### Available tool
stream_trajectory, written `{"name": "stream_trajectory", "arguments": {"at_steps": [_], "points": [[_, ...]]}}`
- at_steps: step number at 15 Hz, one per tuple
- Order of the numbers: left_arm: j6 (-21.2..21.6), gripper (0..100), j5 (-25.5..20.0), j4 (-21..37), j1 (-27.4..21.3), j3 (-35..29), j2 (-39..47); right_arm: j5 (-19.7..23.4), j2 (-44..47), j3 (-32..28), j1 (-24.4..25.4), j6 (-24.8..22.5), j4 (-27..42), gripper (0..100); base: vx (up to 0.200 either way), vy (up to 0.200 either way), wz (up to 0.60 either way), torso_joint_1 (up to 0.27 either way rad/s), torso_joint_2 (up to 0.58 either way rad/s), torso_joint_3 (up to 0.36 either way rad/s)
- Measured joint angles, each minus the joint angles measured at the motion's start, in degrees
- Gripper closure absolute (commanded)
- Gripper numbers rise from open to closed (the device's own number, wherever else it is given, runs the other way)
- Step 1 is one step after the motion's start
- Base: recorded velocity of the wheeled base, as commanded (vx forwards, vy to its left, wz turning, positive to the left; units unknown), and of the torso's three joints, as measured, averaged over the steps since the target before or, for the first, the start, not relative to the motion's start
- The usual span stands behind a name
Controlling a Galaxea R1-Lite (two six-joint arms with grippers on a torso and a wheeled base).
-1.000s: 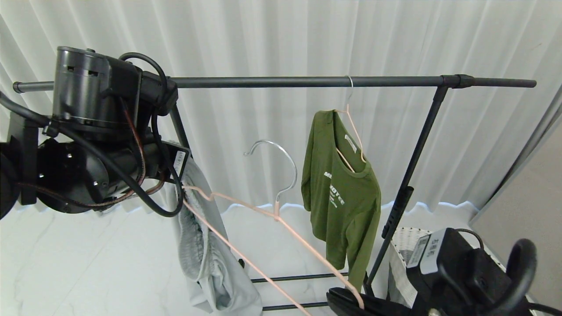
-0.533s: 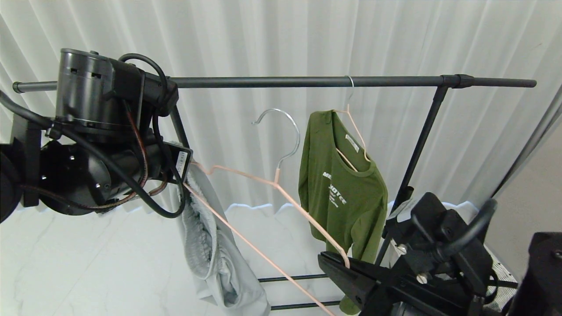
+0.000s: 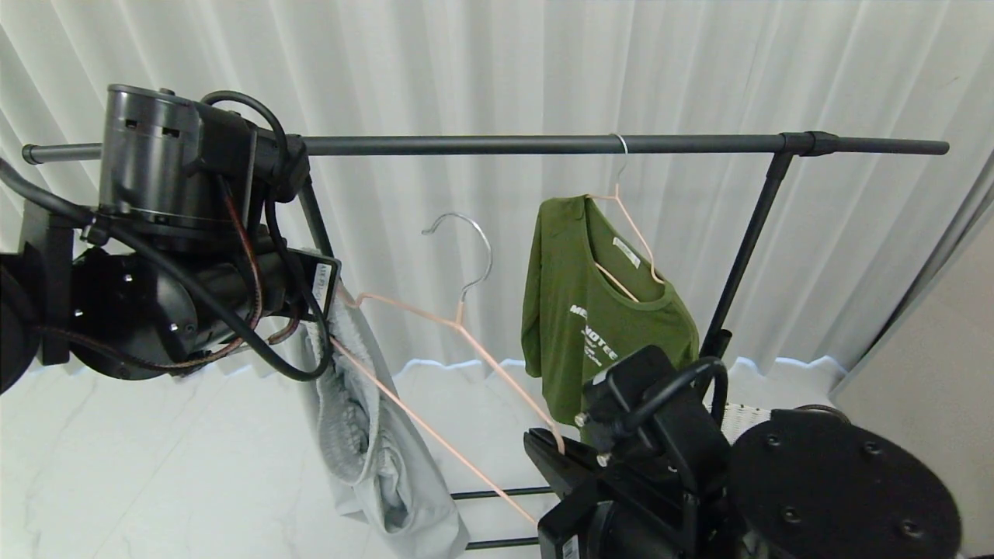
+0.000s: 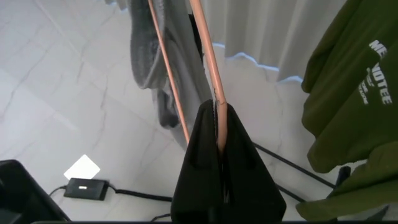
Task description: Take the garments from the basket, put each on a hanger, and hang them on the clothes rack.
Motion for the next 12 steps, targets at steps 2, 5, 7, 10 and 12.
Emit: {"name": "stream_trajectory", "arguments": {"at_steps": [2,5,7,10,12], "points": [[-0.01,100,0.04,0.00,-0.50,0.00,-0.11,-0.33,2.51,-1.93,0.05,0.04,-0.10,100,0.000,0.000,0.00,0.000,0.00,0.000],[-0.15,100,0.24,0.17,-2.45,0.00,-0.73,-0.95,6.79,-5.46,0.09,0.01,-1.61,100,0.000,0.000,0.00,0.000,0.00,0.000],[-0.33,100,0.26,0.72,-4.25,0.27,-1.56,-2.08,9.68,-7.53,-0.30,0.04,-2.65,100,0.000,0.000,0.00,0.000,0.00,0.000],[-0.48,100,0.28,2.61,-6.95,0.57,-3.74,-2.33,11.89,-8.69,-1.49,0.06,-3.28,100,0.000,0.000,0.00,0.000,0.00,0.000],[-0.48,100,0.26,2.72,-9.02,1.04,-5.36,-2.35,12.28,-8.77,-2.16,-0.07,-4.21,100,0.000,0.000,0.00,0.000,0.00,0.000]]}}
